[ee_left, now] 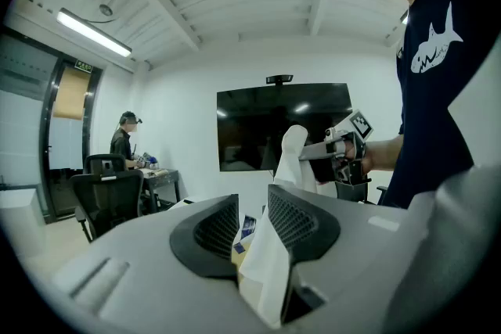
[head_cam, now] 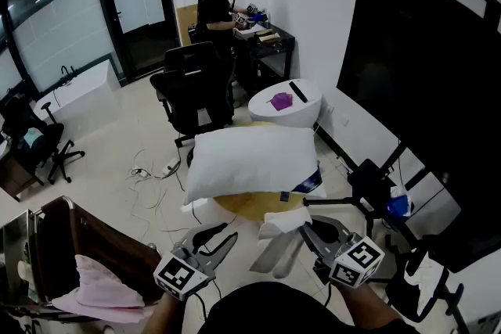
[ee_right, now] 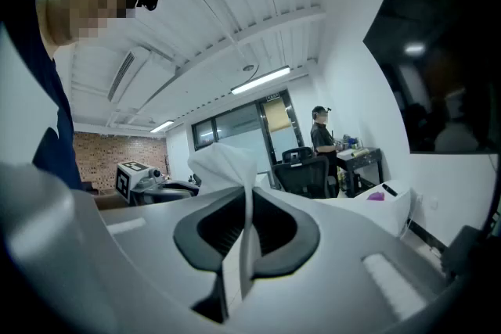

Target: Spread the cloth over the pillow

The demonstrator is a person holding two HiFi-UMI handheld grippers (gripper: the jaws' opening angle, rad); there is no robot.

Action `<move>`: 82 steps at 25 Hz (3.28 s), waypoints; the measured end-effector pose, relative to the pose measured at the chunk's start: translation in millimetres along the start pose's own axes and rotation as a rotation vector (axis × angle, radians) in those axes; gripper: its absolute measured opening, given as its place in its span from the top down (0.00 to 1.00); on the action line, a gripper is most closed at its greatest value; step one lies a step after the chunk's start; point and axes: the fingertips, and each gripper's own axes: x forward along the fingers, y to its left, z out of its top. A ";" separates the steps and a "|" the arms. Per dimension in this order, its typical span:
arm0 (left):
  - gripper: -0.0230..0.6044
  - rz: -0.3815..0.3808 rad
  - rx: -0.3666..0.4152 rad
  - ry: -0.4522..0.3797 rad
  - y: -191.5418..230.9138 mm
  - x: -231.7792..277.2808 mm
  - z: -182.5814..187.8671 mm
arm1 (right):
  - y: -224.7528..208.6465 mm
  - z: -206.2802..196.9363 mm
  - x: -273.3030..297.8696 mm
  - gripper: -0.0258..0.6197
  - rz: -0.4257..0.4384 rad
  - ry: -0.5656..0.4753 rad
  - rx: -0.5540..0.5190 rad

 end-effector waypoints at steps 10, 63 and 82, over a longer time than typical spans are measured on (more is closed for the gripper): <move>0.73 -0.227 0.075 -0.052 -35.8 32.7 49.3 | 4.7 17.0 12.1 0.93 0.022 -0.028 -0.016; 0.96 0.038 0.525 -0.052 30.1 92.5 240.6 | 1.6 -57.7 37.2 0.69 -0.056 0.082 -0.167; 0.96 0.081 0.526 -0.108 28.0 73.1 275.8 | -41.7 -214.5 44.7 0.78 -0.130 0.409 -0.175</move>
